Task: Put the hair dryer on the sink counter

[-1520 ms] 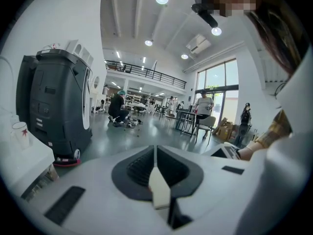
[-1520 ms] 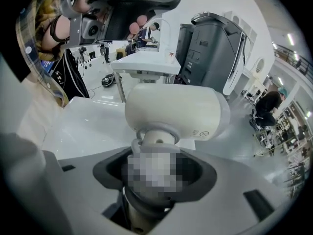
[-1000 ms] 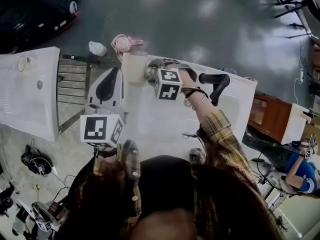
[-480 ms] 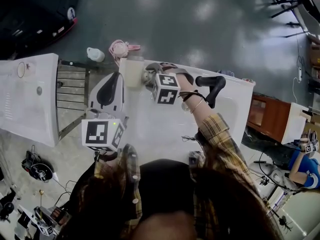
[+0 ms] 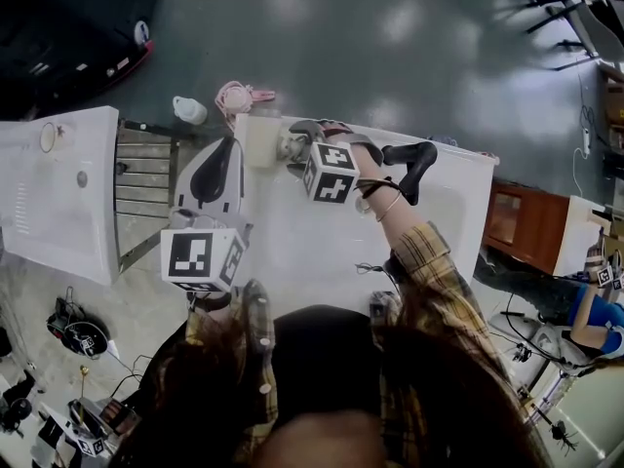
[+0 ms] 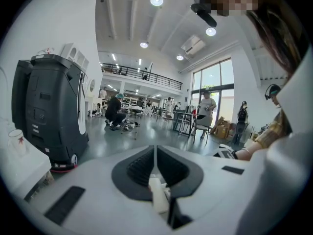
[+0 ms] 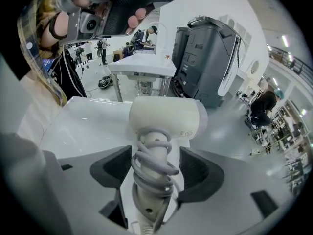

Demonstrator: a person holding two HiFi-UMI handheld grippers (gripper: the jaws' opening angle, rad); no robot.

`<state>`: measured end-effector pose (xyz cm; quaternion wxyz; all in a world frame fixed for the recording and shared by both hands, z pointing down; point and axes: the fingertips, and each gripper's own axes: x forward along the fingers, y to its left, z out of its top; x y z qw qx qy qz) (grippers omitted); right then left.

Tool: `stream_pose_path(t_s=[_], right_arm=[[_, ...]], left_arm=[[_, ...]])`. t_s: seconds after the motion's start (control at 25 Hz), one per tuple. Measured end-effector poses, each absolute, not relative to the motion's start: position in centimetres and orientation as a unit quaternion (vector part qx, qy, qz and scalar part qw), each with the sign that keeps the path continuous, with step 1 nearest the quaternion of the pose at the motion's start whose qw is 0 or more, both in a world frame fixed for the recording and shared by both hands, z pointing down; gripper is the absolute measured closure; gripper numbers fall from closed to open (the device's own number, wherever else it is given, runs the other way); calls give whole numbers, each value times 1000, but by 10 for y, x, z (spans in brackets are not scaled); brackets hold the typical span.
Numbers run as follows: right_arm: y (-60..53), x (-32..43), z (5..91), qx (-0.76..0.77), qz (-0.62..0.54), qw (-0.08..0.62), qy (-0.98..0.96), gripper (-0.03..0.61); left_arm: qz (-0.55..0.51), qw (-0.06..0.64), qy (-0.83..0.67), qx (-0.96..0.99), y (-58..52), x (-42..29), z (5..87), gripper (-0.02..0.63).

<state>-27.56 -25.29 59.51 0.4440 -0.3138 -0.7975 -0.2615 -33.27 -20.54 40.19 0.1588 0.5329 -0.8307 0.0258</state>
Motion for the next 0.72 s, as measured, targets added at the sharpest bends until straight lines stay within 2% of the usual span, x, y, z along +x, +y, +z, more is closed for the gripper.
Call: stream_pose_path(t_s=[0.36,0.72], right_arm=[[-255,-277,551,-264,-221,406,-847,281],[-245,-273,493,-199,-178,335,-904,281]], left_arm=[[25,134,-826,547,-210,-320,383,583],[30,98,-824,557,-207,-294,359,583]])
